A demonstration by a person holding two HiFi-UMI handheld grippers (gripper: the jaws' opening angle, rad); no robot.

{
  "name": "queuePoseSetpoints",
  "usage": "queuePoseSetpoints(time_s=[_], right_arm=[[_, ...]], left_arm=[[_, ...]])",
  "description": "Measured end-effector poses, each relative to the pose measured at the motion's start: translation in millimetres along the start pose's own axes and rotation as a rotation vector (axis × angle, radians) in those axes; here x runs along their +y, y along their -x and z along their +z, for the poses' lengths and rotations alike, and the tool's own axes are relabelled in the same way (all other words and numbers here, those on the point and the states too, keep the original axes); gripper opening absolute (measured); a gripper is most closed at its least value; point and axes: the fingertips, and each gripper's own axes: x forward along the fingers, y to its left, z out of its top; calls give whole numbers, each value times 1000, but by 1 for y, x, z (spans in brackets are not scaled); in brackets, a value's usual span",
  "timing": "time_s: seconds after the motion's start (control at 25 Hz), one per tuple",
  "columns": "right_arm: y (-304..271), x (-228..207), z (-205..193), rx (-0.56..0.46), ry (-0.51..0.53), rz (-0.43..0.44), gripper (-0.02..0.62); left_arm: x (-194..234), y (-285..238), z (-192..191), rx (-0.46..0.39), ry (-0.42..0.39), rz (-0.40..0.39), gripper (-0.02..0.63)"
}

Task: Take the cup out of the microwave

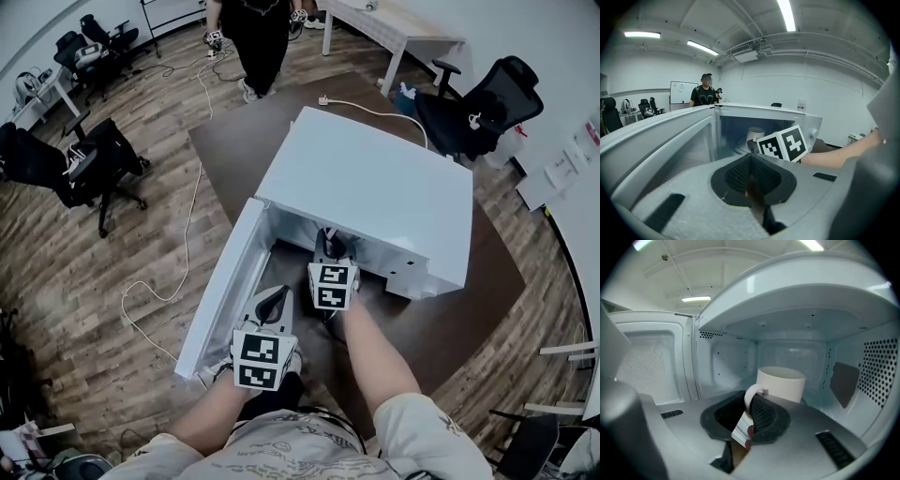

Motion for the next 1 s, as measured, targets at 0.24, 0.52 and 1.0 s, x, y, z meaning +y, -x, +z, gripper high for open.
queuePoseSetpoints(time_s=[0.24, 0.52, 1.0], right_arm=[[13, 11, 2, -15, 8, 27, 40], [42, 13, 0, -26, -11, 27, 33], [139, 32, 26, -102, -25, 71, 32]], left_arm=[[1, 6, 7, -12, 11, 7, 11], [-5, 22, 8, -29, 20, 18, 11], [-36, 73, 13, -77, 29, 43, 11]])
